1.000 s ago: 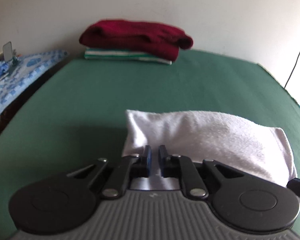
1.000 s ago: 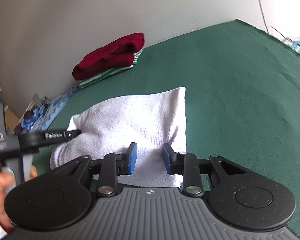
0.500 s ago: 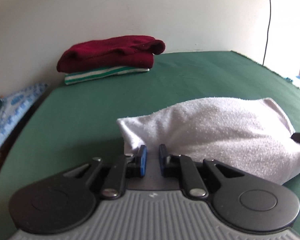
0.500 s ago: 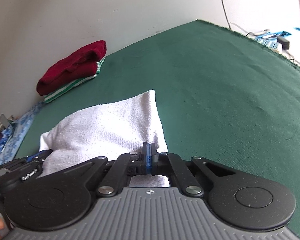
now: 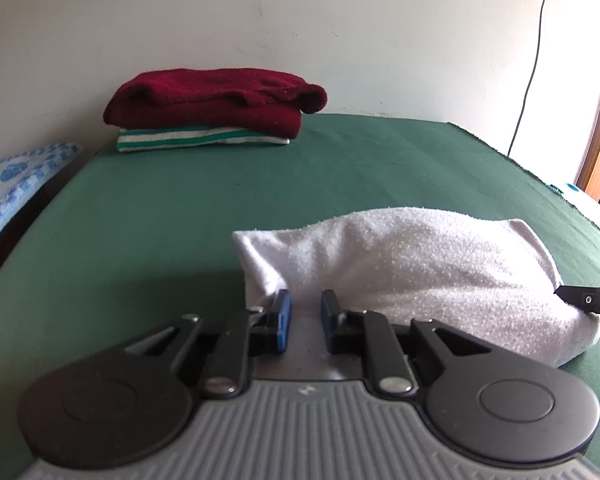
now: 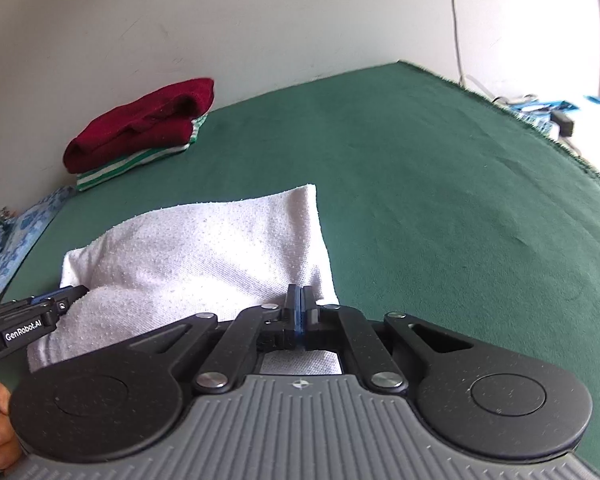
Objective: Fold clothes
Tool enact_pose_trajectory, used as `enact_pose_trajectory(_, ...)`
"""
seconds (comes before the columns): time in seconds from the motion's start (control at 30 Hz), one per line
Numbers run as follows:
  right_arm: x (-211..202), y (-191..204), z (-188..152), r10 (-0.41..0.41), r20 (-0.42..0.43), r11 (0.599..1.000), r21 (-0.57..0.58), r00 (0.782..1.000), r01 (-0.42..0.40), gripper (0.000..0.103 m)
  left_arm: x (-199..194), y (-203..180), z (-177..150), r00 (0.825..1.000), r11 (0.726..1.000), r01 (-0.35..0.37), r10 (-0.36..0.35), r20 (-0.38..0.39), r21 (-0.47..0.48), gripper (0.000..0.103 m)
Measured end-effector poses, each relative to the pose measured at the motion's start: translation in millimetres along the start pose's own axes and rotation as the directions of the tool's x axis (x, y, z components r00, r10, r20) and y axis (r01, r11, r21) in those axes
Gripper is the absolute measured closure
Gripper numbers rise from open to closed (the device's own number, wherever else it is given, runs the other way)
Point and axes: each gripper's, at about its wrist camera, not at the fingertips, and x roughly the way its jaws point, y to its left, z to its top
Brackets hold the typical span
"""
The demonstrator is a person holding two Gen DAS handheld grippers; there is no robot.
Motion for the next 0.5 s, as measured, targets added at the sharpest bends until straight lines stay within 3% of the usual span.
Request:
enact_pose_trajectory(0.07, -0.6, -12.2, 9.4, 0.062, -0.038, 0.998, 0.026, 0.997, -0.061, 0.103, -1.9, -1.0, 0.9, 1.0, 1.0, -0.01, 0.01, 0.0, 0.019, 0.077)
enact_pose_trajectory(0.1, -2.0, -21.1, 14.5, 0.099, -0.052, 0.994, 0.056, 0.994, -0.097, 0.1, -5.9, -2.0, 3.2, 1.0, 0.999, -0.028, 0.029, -0.009, 0.035, 0.068)
enact_pose_trajectory(0.13, -3.3, -30.1, 19.6, 0.138, -0.065, 0.988, 0.086, 0.988, -0.132, 0.095, -16.4, -0.9, 5.2, 0.999, 0.998, -0.053, 0.052, 0.007, 0.019, 0.044)
enact_pose_trajectory(0.17, -4.7, -39.1, 24.7, 0.176, -0.076, 0.979, 0.117, 0.981, -0.166, 0.092, -27.7, 0.6, 7.1, 0.997, 0.997, -0.077, 0.077, 0.027, -0.001, 0.032)
enact_pose_trajectory(0.2, -5.2, -47.0, 26.3, 0.199, -0.088, 0.973, 0.135, 0.976, -0.186, 0.082, -39.0, 2.1, 9.1, 0.994, 0.995, -0.101, 0.102, 0.046, -0.021, 0.01)
enact_pose_trajectory(0.23, -5.5, -54.8, 27.6, 0.221, -0.1, 0.967, 0.152, 0.97, -0.205, 0.068, -50.7, 3.2, 9.3, 0.99, 0.992, -0.12, 0.122, 0.068, -0.03, 0.003)
enact_pose_trajectory(0.3, -6.3, -70.5, 30.1, 0.266, -0.121, 0.953, 0.186, 0.956, -0.241, 0.054, -66.5, 5.0, 10.5, 0.991, 0.993, -0.116, 0.117, 0.059, -0.027, 0.003)
enact_pose_trajectory(0.4, -7.4, -94.0, 34.0, 0.332, -0.151, 0.926, 0.239, 0.931, -0.292, 0.053, -69.6, 7.4, 14.4, 0.997, 0.996, -0.078, 0.077, -0.025, -0.038, 0.005)
enact_pose_trajectory(0.5, 1.7, -111.0, 31.8, 0.411, -0.188, 0.882, 0.328, 0.892, -0.337, 0.053, -57.9, 17.1, 18.1, 0.995, 0.989, -0.027, 0.012, -0.102, -0.148, 0.007)
